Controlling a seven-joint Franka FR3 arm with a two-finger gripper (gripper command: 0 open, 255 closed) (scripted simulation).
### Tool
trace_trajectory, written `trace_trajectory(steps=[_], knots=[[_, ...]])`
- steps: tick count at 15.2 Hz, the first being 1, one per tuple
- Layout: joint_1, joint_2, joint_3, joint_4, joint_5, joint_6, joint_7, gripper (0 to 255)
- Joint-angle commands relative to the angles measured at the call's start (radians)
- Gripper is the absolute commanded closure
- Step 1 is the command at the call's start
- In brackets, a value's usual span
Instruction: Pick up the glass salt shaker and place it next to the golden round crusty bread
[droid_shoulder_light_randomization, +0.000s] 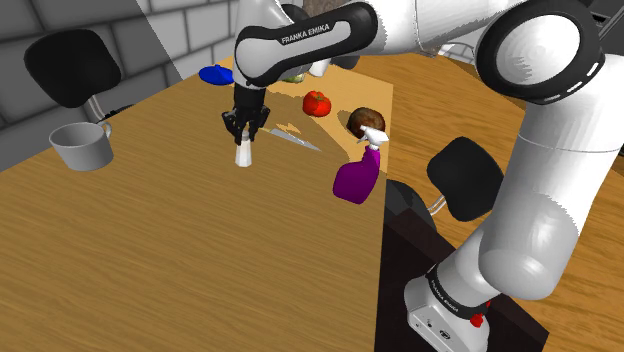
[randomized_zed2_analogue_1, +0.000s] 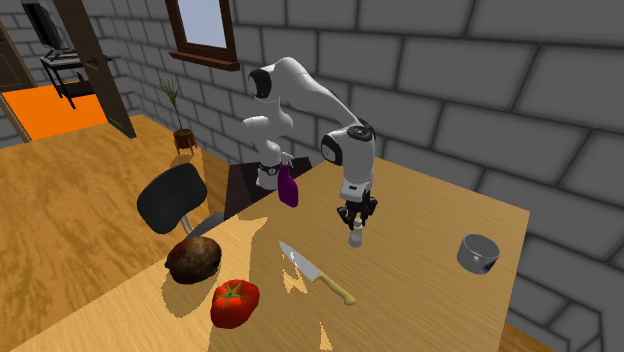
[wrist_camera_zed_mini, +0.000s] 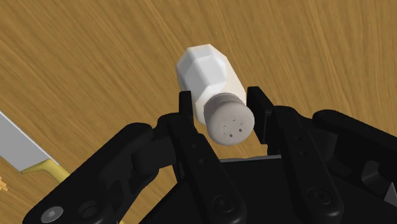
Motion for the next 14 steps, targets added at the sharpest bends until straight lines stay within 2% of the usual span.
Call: trace_trajectory(steps=[1,14], knots=[[0.0,-0.005,0.001,0.006,0.001,-0.011,0.0,255],[-0.004,-0.061,0.007,0.105,0.014,-0.165,-0.001,255]])
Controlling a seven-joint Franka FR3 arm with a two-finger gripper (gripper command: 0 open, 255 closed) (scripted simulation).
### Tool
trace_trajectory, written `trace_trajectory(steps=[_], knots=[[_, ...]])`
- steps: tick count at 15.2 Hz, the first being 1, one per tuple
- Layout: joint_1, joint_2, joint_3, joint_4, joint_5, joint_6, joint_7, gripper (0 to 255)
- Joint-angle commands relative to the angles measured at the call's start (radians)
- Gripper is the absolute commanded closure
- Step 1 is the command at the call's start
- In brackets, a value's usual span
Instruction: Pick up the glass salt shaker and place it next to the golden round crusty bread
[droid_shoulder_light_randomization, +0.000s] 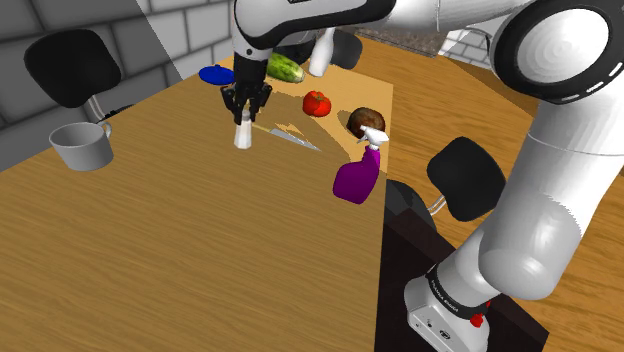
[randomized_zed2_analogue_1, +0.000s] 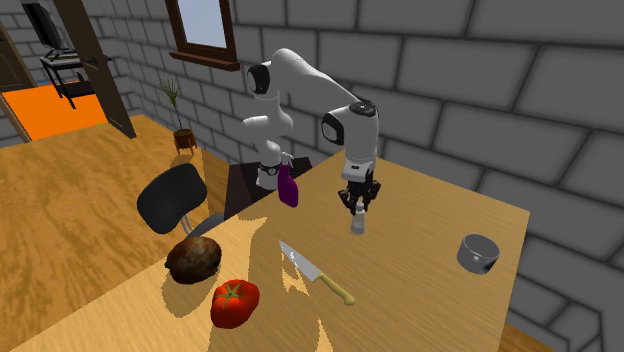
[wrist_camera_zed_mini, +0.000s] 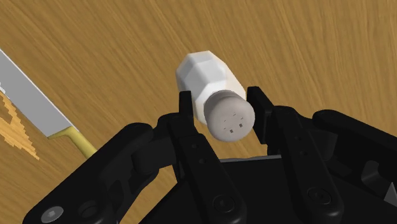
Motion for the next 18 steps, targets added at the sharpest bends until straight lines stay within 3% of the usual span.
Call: trace_trajectory(steps=[1,18], knots=[[-0.001,-0.007,0.001,0.02,0.002,-0.027,-0.001,255],[0.004,-0.022,0.005,0.228,0.004,-0.25,0.008,255]])
